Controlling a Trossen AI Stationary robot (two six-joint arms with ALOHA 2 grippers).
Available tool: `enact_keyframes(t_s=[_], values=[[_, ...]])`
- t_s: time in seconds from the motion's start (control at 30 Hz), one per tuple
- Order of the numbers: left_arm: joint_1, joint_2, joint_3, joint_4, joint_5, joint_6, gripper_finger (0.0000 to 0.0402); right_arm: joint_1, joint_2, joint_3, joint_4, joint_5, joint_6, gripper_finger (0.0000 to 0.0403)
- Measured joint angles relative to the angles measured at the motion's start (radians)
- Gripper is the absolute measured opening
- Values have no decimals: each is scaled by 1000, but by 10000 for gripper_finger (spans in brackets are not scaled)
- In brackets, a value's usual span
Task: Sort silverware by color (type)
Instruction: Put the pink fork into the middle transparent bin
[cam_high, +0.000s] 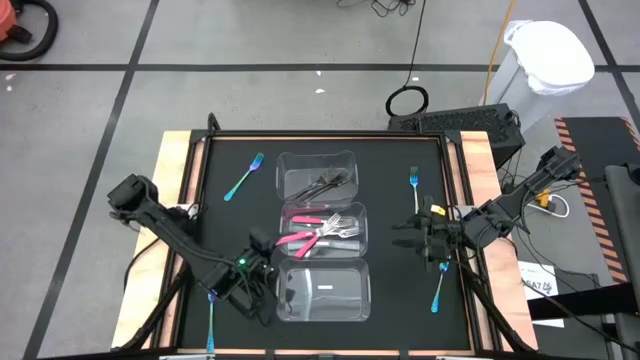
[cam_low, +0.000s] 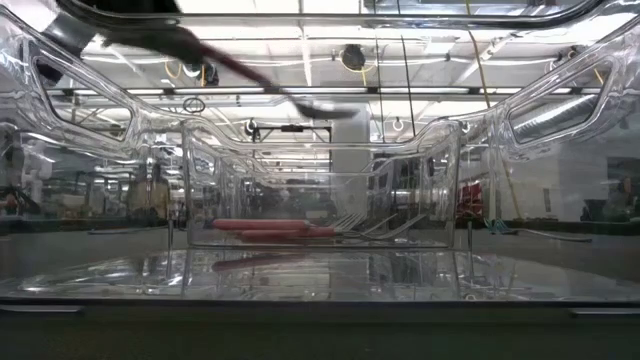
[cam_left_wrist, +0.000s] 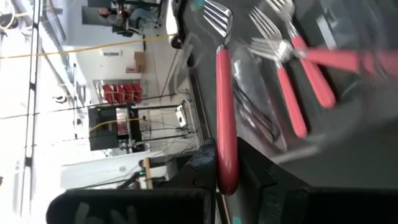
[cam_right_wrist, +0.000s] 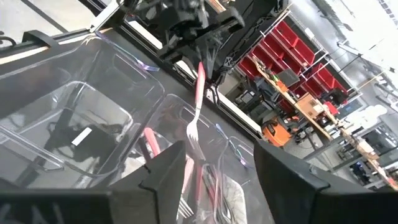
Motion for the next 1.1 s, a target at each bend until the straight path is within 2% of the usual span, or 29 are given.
enact_keyframes(t_s=[0.17, 0.3, 0.4, 0.6, 0.73, 0.9, 1.1], values=[[12, 1, -52, 0, -37, 0, 26, 0, 0, 0, -7, -1, 12, 187], [37, 1, -56, 10, -15, 7, 26, 0, 0, 0, -20, -2, 15, 187], [62, 1, -56, 64, 49, 78, 26, 0, 0, 0, -22, -2, 15, 187], [138, -20, -56, 300, 163, 376, 26, 0, 0, 0, -22, -2, 14, 187], [216, -32, -56, 403, 258, 511, 26, 0, 0, 0, -26, -2, 13, 187], [315, -28, -56, 455, 368, 574, 26, 0, 0, 0, -36, -2, 10, 187], [373, -27, -56, 497, 406, 579, 26, 0, 0, 0, -56, -2, 10, 187]])
